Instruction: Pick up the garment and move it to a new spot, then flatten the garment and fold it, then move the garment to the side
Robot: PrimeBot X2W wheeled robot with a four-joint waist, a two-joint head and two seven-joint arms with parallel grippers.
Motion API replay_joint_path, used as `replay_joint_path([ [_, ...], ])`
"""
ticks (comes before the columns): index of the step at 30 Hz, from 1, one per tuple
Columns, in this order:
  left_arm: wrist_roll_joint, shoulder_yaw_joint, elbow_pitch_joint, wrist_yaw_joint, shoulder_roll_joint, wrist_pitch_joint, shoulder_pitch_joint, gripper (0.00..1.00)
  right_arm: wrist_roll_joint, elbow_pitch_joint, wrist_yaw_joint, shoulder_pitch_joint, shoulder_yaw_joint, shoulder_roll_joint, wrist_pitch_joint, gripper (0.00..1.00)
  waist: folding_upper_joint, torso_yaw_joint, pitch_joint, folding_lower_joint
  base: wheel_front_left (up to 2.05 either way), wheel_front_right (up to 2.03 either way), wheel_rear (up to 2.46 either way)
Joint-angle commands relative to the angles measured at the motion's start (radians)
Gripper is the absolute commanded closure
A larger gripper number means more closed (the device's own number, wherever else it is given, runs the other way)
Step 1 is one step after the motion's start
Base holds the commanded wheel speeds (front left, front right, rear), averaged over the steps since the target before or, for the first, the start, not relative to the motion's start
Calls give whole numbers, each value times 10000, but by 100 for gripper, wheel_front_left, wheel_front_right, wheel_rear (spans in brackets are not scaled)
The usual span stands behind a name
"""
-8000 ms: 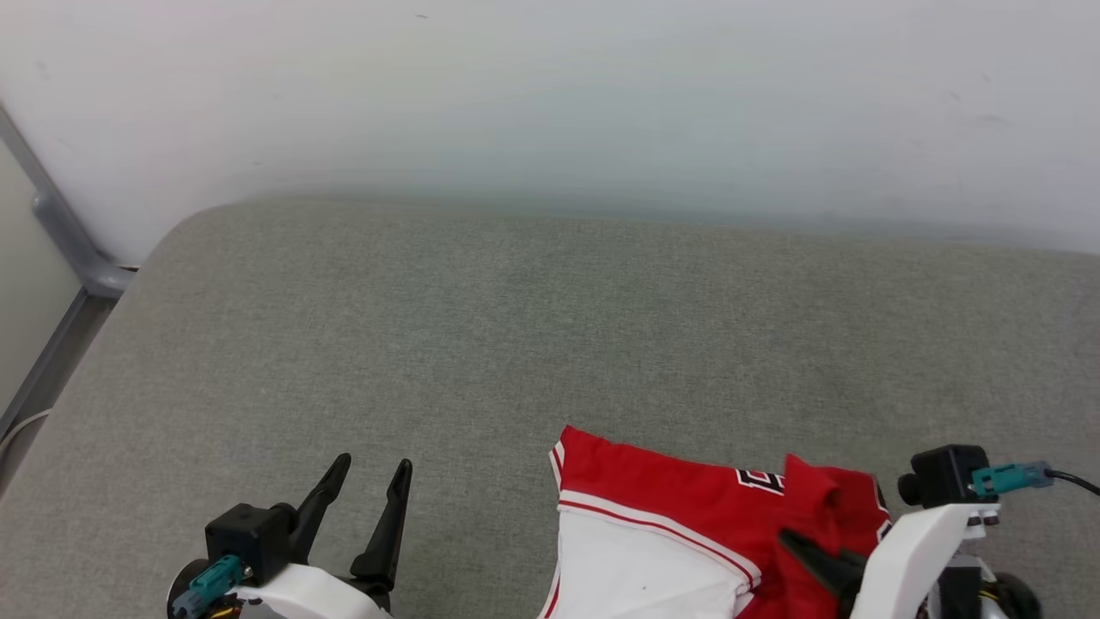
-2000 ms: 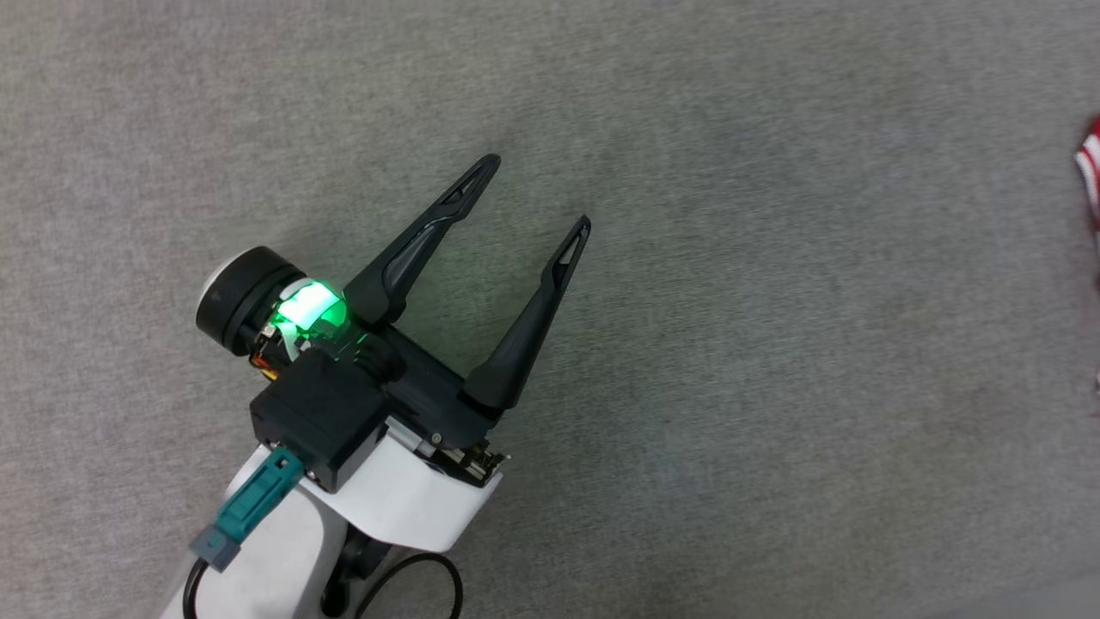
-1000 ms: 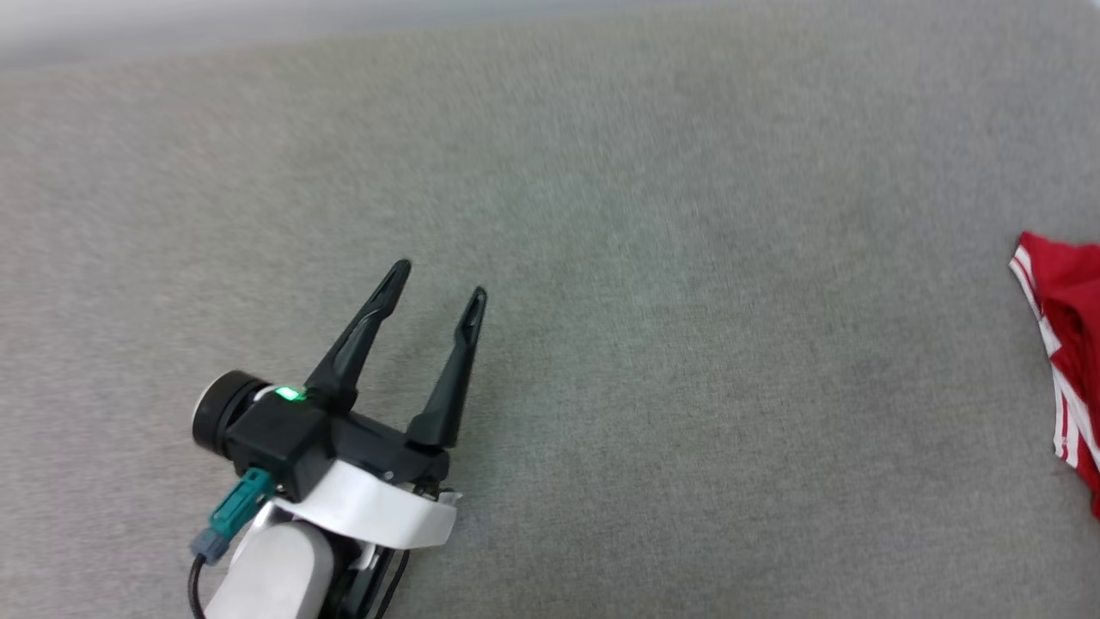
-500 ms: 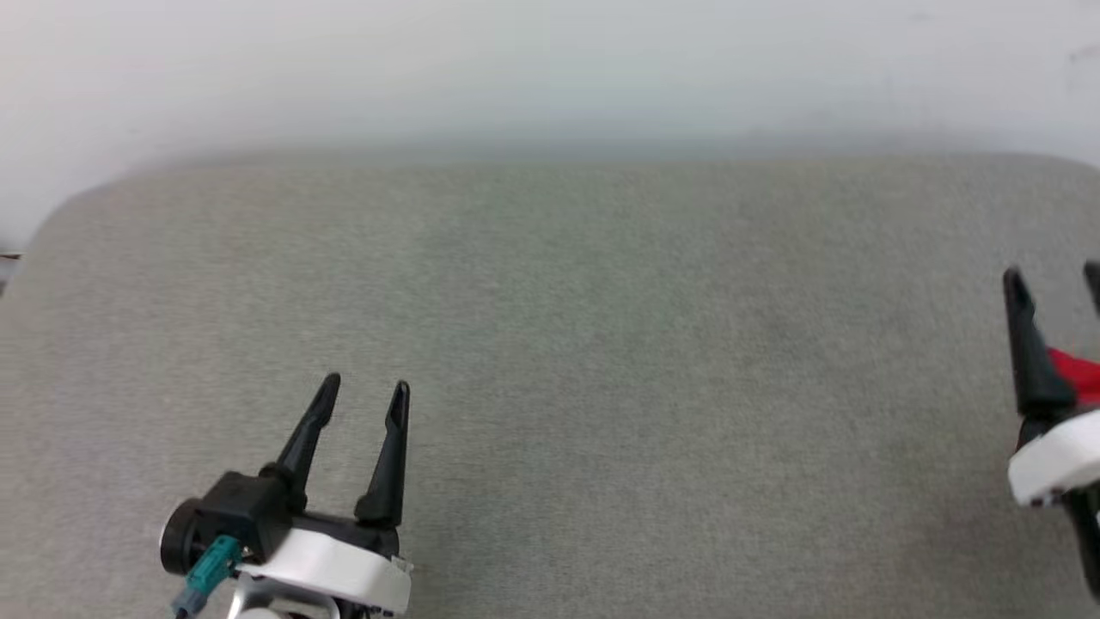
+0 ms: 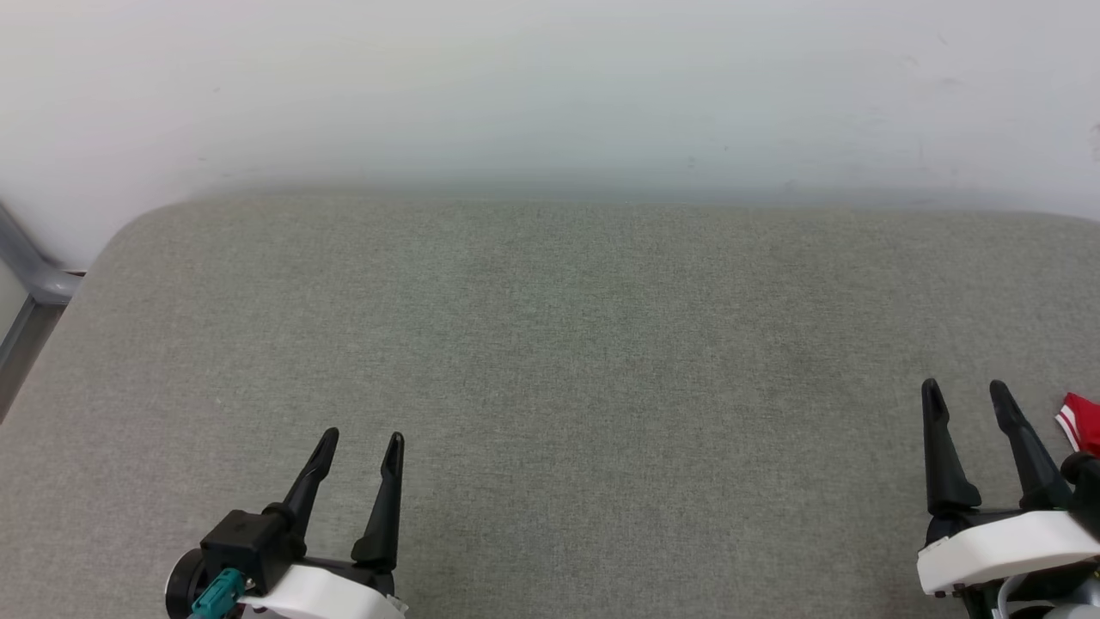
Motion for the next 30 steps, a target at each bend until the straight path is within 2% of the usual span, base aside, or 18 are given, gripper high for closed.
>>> replay_joint_path([
  [1, 126, 158, 36, -100, -93, -21, 93, 0, -72, 178, -9, 129, -7, 112, -199, 0, -1, 20, -12, 1, 0, 0, 0],
  [18, 782, 1125, -276, -549, -832, -21, 148, 0, -150, 677, -9, -91, 365, 227, -442, 0, -1, 19, -93, 1, 0, 0, 0],
  [29, 826, 1491, -305, -668, -1056, -22, 200, 0, -107, 606, -9, -77, 420, 183, -472, 0, -1, 12, -38, 1, 0, 0, 0],
  [30, 769, 1476, -259, -637, -1017, 0, 123, 100, -146, 667, 0, -20, 413, 204, -433, 100, -1, 11, -40, 1, 0, 0, 0],
])
